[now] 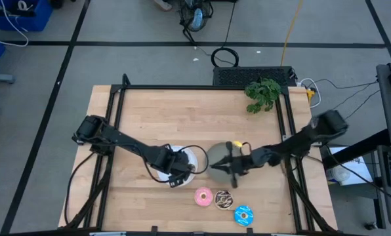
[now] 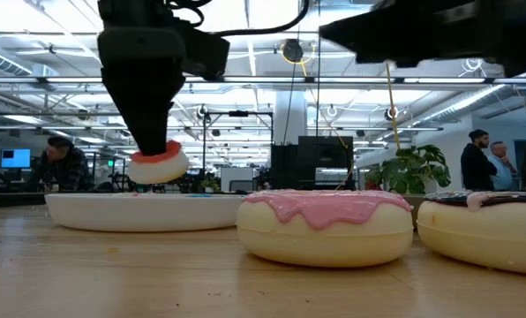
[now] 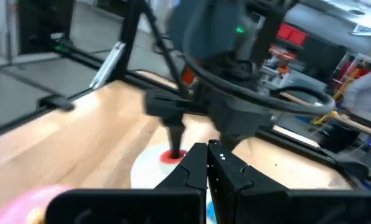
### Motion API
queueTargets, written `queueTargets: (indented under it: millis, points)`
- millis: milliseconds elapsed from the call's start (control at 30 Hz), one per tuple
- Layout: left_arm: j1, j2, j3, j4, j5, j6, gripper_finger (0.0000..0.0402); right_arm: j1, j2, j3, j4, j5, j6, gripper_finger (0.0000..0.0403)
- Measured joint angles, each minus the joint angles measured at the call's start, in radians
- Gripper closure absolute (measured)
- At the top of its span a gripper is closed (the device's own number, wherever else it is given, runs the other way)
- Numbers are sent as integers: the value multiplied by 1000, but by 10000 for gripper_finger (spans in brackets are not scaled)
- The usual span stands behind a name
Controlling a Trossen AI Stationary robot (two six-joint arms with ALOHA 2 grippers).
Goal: Pick & Place donuts
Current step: Put the small orange donut on the white plate
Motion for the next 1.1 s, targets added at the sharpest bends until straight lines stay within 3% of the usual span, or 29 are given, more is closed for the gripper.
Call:
queueTargets:
  millis: [133, 233, 567, 700, 1100]
  points:
    - [-20, 0, 0, -4, 11, -14, 67, 0, 181, 87, 122, 7, 34, 403]
    - [-30, 0, 0, -13, 31, -26, 66, 1, 284, 177, 130, 71, 37, 403]
    - [-28, 0, 0, -38, 35, -68, 66, 25, 491, 369, 111, 87, 65, 403]
    - [-24, 0, 0, -45, 38, -77, 66, 30, 519, 393, 106, 152, 82, 403]
    - [5, 0, 0, 27, 64, -67, 66, -10, 519, 414, 27, 47, 148, 403]
